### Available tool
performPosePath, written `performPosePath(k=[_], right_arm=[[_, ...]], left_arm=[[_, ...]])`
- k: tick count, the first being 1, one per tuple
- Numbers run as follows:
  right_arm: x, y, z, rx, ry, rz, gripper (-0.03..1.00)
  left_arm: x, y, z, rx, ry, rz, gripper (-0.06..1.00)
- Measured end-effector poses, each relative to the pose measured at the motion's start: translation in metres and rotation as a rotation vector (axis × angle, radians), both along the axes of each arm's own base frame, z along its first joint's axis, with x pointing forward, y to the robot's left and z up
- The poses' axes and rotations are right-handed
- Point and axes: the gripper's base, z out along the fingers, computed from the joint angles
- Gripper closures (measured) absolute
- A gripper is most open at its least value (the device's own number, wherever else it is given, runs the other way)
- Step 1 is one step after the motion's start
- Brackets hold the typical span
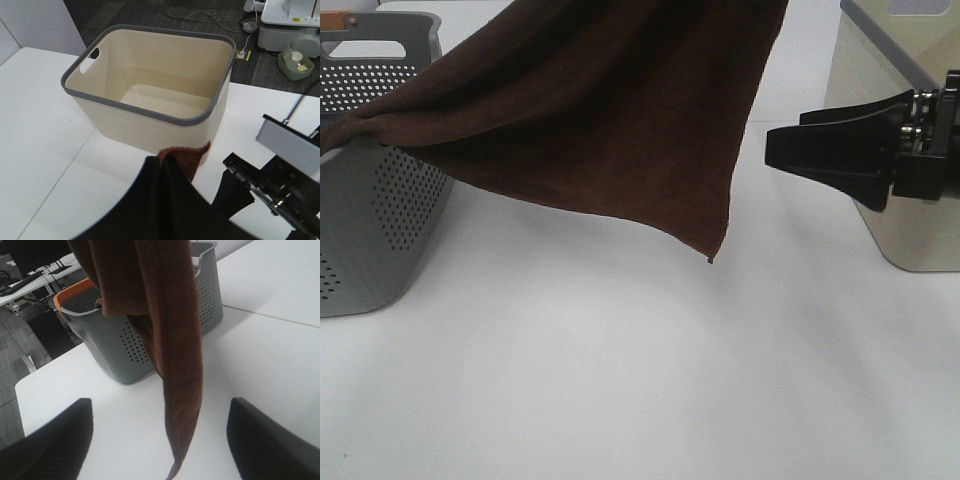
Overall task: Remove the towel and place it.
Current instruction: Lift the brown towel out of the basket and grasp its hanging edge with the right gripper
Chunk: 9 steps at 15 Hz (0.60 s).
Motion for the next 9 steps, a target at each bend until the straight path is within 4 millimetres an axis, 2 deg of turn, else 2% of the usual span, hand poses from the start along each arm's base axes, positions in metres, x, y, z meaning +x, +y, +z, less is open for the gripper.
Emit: performPosePath(k=[4, 9], right_arm=[[0.017, 0.003, -0.032, 0.029, 0.038, 0.056, 0.26], [0.023, 0.007, -0.061, 0.043, 0.061, 0.139, 0.26]], left_arm=[[0.001, -0.001, 0.003, -0.032, -0.019, 0.004, 0.94], [0.002, -0.002, 0.006, -0.059, -0.040, 0.009, 0.94]])
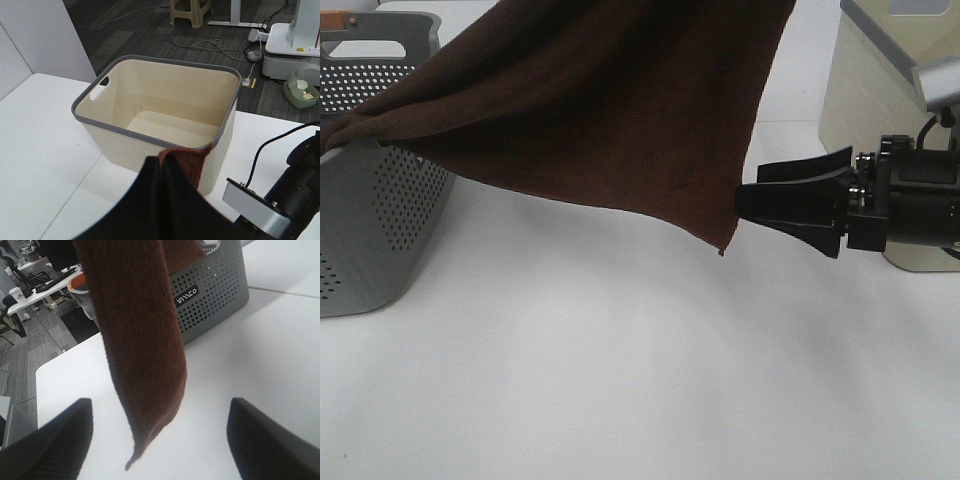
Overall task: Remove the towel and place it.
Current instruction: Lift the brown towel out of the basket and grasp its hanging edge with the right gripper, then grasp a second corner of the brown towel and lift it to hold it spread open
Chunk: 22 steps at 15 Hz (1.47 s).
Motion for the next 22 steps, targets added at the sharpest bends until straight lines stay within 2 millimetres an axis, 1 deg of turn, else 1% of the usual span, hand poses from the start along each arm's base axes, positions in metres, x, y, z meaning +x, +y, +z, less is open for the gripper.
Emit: performPosePath(k=[1, 3, 5, 6, 7, 10, 13, 16, 20, 22], right_arm=[[0.000, 0.003, -0.002, 0.000, -0.003, 0.019, 0.26], [0.001, 0.016, -0.002, -0.005, -0.024, 0.074, 0.26], [0.007, 0.036, 0.003, -0.037, -0.056, 0.132, 0.26], [0.010, 0.039, 0.005, -0.048, -0.047, 0.123, 0.30], [0.013, 0.039, 0.005, -0.057, -0.034, 0.105, 0.35], [0.016, 0.038, 0.004, -0.071, 0.004, 0.073, 0.59], [0.017, 0.037, 0.002, -0.081, 0.044, 0.042, 0.74], [0.020, 0.034, -0.004, -0.095, 0.171, -0.056, 0.97], [0.021, 0.032, -0.004, -0.050, 0.321, -0.142, 0.97], [0.020, 0.031, 0.004, -0.015, 0.386, -0.197, 0.97]], left_arm=[[0.000, 0.000, 0.001, -0.009, -0.007, 0.002, 0.94], [0.002, -0.003, -0.001, -0.011, -0.007, 0.003, 0.94], [0.006, -0.006, -0.007, -0.001, 0.002, 0.003, 0.94], [0.006, -0.007, -0.008, 0.000, 0.004, 0.003, 0.94], [0.006, -0.007, -0.008, 0.000, 0.004, 0.003, 0.94], [0.006, -0.007, -0.008, -0.001, 0.004, 0.003, 0.94], [0.006, -0.007, -0.007, -0.007, -0.001, 0.005, 0.94], [0.007, -0.007, -0.007, -0.011, -0.004, 0.005, 0.94], [0.010, -0.004, -0.007, -0.005, -0.010, 0.029, 0.94], [0.020, 0.003, -0.008, -0.015, 0.006, 0.105, 0.94]])
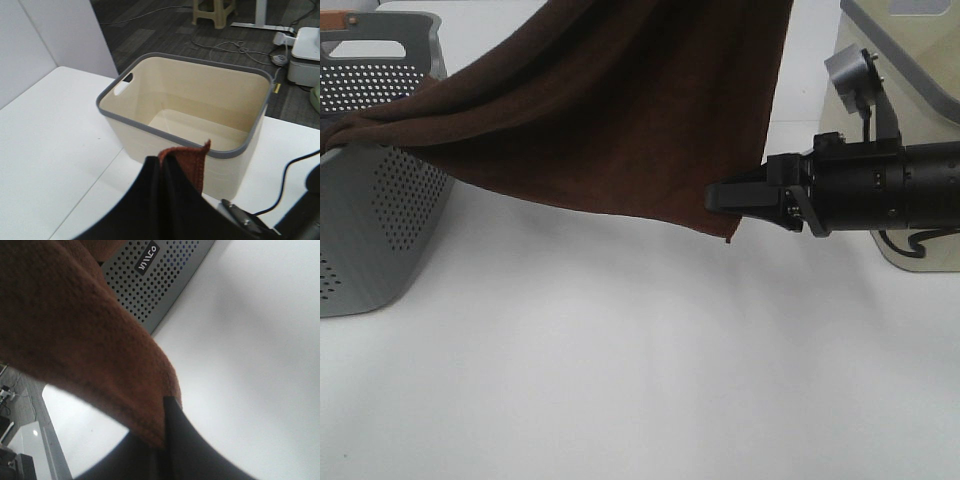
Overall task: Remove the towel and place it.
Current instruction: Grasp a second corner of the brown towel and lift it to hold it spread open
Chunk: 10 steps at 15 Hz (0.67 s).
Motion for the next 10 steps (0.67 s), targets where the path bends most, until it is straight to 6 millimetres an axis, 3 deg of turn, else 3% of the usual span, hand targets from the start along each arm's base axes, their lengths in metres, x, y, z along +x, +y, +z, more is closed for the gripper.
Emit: performPosePath(k=[3, 6, 8, 10], right_arm=[[-0.003, -0.004, 0.032, -0.062, 0.059, -0.021, 0.97], [-0.004, -0.013, 0.072, -0.224, 0.110, -0.047, 0.97], [-0.003, -0.023, 0.103, -0.382, 0.134, -0.069, 0.97], [0.000, -0.036, 0.134, -0.526, 0.183, -0.135, 0.97]], left_arm=[[0.041, 0.018, -0.023, 0.009, 0.094, 0.189, 0.94], [0.078, 0.032, -0.066, 0.081, 0.278, 0.320, 0.94], [0.095, 0.045, -0.092, 0.157, 0.383, 0.384, 0.94], [0.103, 0.054, -0.103, 0.193, 0.450, 0.415, 0.94]])
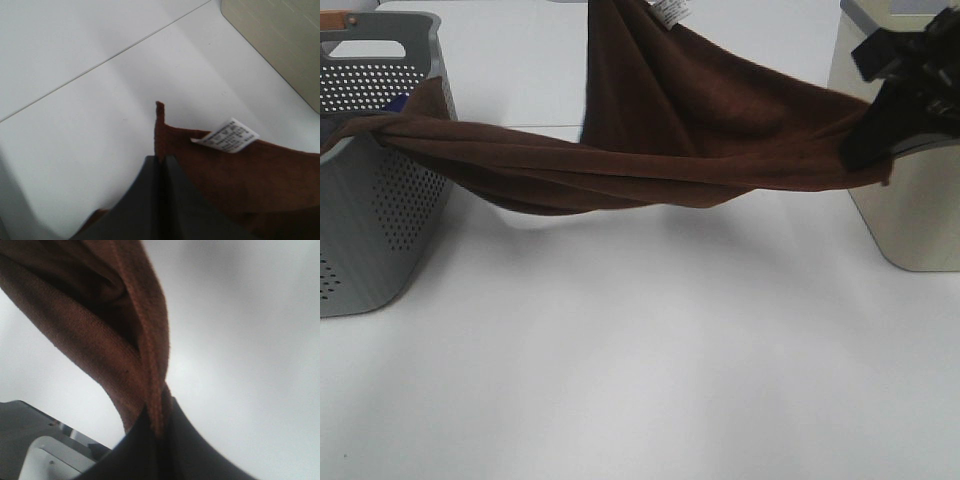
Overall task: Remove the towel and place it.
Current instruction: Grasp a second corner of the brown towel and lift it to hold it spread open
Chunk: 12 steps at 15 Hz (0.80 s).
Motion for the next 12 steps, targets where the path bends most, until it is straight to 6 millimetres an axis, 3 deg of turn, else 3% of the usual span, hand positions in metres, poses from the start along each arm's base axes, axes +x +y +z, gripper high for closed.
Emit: performPosePath(k=[2, 3, 6, 9, 11, 12], right_arm=[[0.004, -0.010, 0.031, -0.104, -0.029, -0.048, 0.97], [0.008, -0.013, 0.051, -0.130, -0.084, -0.068, 0.97], [0.010, -0.016, 0.119, -0.117, -0.299, -0.104, 0.97], [-0.003, -0.025, 0.195, -0.133, -0.582, -0.150, 0.97], [-0.017, -0.028, 0.232, -0.106, -0.727, -0.173, 0.97], [-0.021, -0.028, 0.239, -0.082, -0.753, -0.172, 0.97]], left_arm=[[-0.002, 0.001, 0.009, -0.039, -0.028, -0.003, 0.94], [-0.006, 0.003, 0.025, -0.087, -0.084, -0.007, 0.94], [-0.031, 0.020, 0.094, -0.250, -0.343, -0.011, 0.94], [-0.062, 0.043, 0.155, -0.377, -0.611, -0.012, 0.94], [-0.076, 0.055, 0.176, -0.388, -0.707, -0.007, 0.94], [-0.078, 0.057, 0.179, -0.376, -0.725, -0.004, 0.94]])
